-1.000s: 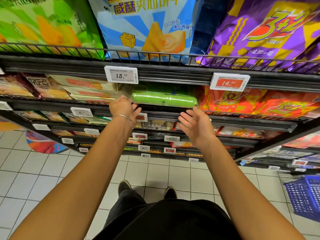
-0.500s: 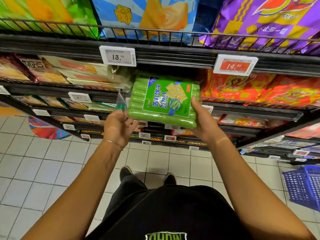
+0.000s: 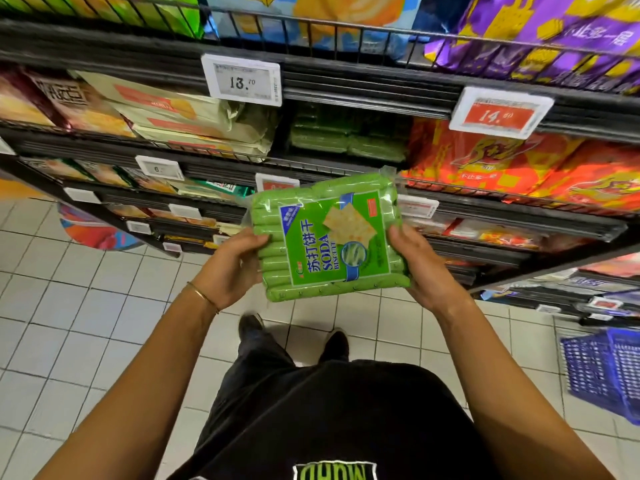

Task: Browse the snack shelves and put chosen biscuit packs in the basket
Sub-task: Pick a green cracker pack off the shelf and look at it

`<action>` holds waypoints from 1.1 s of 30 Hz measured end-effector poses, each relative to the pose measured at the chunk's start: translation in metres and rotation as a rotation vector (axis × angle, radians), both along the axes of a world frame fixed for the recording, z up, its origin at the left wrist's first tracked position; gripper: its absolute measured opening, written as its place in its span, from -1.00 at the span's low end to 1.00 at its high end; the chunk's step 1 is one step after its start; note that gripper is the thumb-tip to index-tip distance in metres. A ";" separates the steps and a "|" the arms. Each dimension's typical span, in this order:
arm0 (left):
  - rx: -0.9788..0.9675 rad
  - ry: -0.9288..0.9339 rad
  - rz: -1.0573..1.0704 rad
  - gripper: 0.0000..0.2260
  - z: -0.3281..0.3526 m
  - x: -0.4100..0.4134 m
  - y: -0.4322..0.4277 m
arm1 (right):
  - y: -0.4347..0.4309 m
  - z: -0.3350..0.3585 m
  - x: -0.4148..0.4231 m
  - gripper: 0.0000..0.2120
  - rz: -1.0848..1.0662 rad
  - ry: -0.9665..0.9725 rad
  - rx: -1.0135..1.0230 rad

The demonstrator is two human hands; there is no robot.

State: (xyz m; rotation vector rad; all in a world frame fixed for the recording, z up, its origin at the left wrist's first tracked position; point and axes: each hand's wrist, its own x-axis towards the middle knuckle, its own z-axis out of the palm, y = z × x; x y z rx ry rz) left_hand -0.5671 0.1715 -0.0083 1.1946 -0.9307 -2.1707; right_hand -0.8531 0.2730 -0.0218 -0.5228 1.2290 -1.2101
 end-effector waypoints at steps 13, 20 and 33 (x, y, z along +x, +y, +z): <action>-0.242 -0.367 0.426 -0.41 0.008 -0.018 0.014 | -0.003 0.004 0.011 -0.33 0.086 0.063 0.073; -0.119 -0.379 0.449 -0.29 0.019 0.004 0.023 | -0.010 0.004 0.030 -0.45 0.032 0.157 0.203; -0.024 -0.170 0.336 -0.42 0.035 0.050 0.016 | -0.005 0.036 0.075 -0.51 -0.139 -0.018 0.225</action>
